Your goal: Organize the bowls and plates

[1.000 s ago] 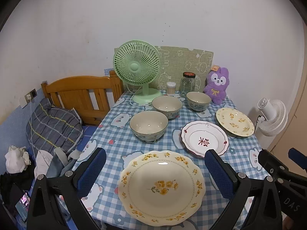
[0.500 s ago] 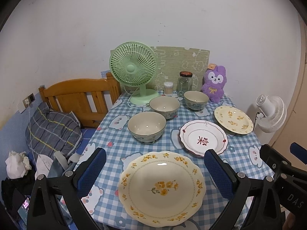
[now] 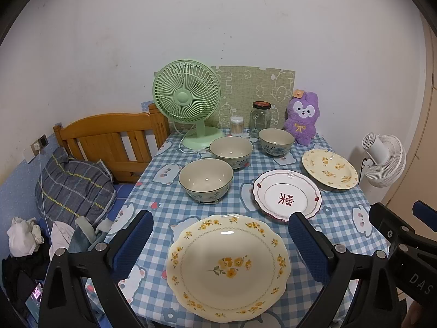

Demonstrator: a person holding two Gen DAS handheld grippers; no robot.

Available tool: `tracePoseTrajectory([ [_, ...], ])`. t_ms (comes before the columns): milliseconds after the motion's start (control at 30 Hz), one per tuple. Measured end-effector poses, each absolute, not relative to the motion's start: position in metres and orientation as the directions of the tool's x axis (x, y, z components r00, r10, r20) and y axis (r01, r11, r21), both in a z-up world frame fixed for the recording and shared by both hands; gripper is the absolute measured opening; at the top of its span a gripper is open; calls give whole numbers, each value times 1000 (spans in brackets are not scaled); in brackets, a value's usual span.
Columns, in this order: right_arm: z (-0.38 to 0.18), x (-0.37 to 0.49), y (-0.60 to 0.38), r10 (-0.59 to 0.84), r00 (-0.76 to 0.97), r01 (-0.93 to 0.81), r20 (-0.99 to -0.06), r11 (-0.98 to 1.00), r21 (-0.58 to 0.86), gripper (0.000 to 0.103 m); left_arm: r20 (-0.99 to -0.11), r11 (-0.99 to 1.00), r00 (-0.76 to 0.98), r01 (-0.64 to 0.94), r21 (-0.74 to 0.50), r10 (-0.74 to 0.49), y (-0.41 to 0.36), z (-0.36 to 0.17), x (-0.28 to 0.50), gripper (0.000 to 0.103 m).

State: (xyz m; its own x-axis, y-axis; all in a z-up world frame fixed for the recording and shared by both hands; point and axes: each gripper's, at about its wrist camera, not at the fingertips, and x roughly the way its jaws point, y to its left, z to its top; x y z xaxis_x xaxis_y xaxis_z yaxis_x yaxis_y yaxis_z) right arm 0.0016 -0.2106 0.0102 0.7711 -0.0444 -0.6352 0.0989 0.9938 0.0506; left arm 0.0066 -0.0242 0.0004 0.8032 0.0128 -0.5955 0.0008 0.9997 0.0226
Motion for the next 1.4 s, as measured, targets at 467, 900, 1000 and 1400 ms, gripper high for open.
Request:
tracePoseTrajectory([
  [467,11,0,-212,-46,773,99,-633,994,48,96,-594,1000,804,1,21,12,-25,1,7,99],
  [900,16,1,-222,-49,779,96,-625,994,43,96,-593,1000,805,0,23,13,-27,0,6,98],
  [1000,16,1,-221,-49,780,98,-624,994,44,96,-592,1000,806,0,22,13,-28,-1,6,97],
  [1400,15,19,-202,-47,754,97,-655,995,39,92,-615,999,788,15,33,8,-23,1,17,92],
])
